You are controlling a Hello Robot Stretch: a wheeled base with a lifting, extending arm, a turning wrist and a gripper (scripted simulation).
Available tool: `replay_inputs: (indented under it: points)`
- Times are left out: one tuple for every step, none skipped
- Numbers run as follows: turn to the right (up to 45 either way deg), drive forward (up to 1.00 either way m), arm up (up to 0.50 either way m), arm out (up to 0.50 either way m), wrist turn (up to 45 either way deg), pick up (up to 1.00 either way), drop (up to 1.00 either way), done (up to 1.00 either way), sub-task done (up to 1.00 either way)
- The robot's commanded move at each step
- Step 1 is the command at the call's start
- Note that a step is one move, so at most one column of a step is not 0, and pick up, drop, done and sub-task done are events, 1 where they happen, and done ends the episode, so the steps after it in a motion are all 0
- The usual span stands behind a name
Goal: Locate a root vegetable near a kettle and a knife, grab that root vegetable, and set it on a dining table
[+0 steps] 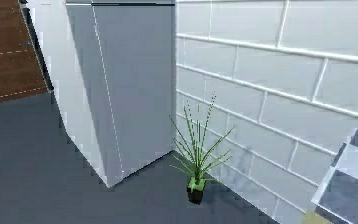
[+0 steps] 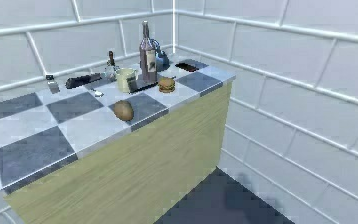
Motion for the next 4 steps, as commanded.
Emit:
replay_inputs:
  points:
    - [-12.0,0.0,0.0,0.0,0.0,0.0,0.0,0.0,0.0]
    - [0.0,0.0,0.5,0.0,0.0,0.0,0.0,0.0,0.0]
    - [0.0,0.0,0.38,0.0,0.0,0.0,0.0,0.0,0.0]
    - [0.0,0.0,0.0,0.38,0.0,0.0,0.0,0.0,0.0]
